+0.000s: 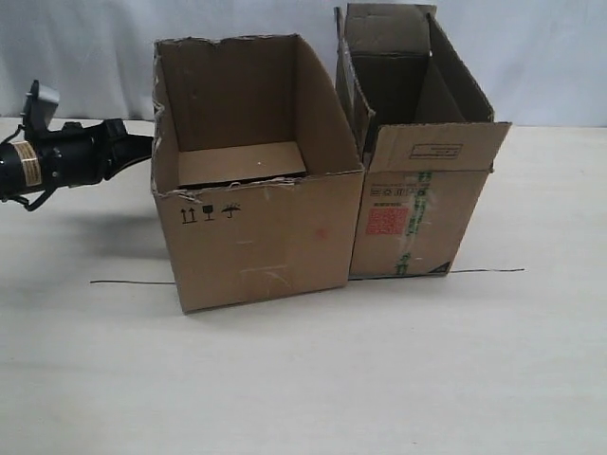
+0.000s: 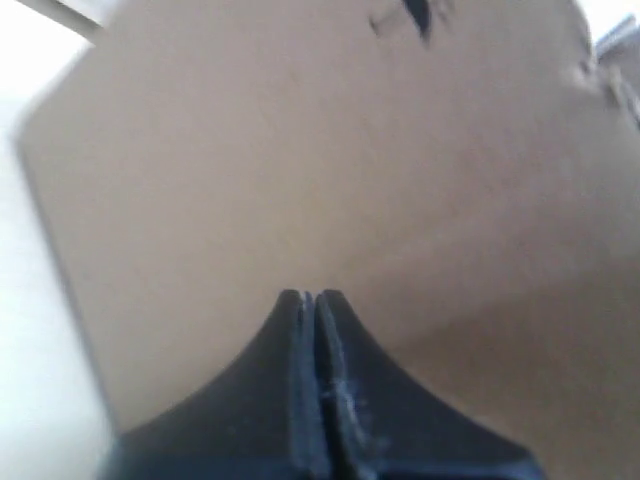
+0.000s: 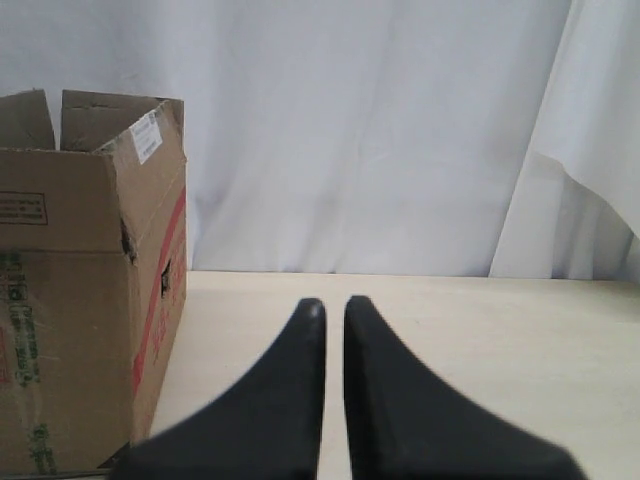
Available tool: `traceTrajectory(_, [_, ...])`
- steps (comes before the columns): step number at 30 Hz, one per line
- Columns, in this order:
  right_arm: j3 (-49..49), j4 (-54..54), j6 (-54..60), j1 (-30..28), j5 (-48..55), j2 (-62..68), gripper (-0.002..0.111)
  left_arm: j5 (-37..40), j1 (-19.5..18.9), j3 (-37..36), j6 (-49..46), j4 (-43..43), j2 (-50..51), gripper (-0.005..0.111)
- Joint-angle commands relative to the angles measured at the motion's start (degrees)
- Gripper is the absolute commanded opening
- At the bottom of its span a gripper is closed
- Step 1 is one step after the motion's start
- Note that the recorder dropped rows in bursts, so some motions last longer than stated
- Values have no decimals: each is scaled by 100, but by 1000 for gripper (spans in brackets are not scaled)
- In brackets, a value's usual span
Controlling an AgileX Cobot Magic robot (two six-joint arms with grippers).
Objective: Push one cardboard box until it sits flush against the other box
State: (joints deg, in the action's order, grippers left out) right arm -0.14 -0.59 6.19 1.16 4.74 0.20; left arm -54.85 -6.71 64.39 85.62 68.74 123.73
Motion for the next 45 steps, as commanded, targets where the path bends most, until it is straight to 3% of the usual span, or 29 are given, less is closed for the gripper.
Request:
traceTrajectory(1, [14, -32, 27, -31, -18, -20, 5, 149, -318, 44, -29, -204, -6, 0])
traceTrajectory(7, [14, -32, 27, -31, -18, -20, 5, 272, -366, 44, -272, -632, -6, 0])
traceTrajectory(17, [14, -32, 27, -31, -18, -20, 5, 285, 46, 76, -802, -1680, 218, 0])
traceTrajectory(25, [14, -32, 27, -31, -18, -20, 5, 274, 334, 706, -708, -1513, 680, 0])
traceTrajectory(45, [14, -32, 27, -31, -18, -20, 5, 60, 361, 1659, -124, -1160, 1209, 0])
